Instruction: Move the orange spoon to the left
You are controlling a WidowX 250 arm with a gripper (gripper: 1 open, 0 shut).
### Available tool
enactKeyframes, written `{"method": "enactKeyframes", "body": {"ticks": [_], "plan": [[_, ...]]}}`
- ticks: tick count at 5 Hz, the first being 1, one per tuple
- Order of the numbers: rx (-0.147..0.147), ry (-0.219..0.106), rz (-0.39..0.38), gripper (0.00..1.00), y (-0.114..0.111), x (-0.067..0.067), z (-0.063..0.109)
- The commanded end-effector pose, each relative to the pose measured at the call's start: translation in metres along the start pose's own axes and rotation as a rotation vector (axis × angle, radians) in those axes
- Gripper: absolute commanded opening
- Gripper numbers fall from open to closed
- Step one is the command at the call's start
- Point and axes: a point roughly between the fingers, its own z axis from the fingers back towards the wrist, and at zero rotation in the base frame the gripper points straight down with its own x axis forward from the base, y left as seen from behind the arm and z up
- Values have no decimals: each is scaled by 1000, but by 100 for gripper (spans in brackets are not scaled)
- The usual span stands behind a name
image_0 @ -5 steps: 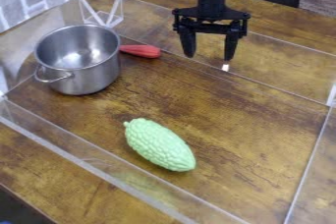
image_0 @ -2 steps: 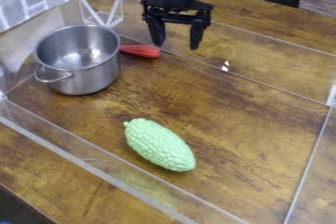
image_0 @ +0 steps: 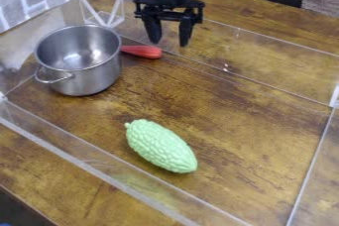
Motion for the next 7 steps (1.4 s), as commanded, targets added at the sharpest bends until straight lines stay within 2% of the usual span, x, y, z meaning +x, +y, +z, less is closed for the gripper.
{"method": "enactKeyframes", "body": {"ticks": [1,2,3,4,5,6,7], "plan": [[-17,-107,-2,0,12,11,42],[-20,-114,-34,0,17,16,59],[-35,-152,-91,0,19,20,96],[-42,-175,-103,0,15,19,120],[-25,-167,-59,100,19,17,104],[-8,-158,-22,100,26,16,86],[-5,-141,-54,100,28,14,62]]}}
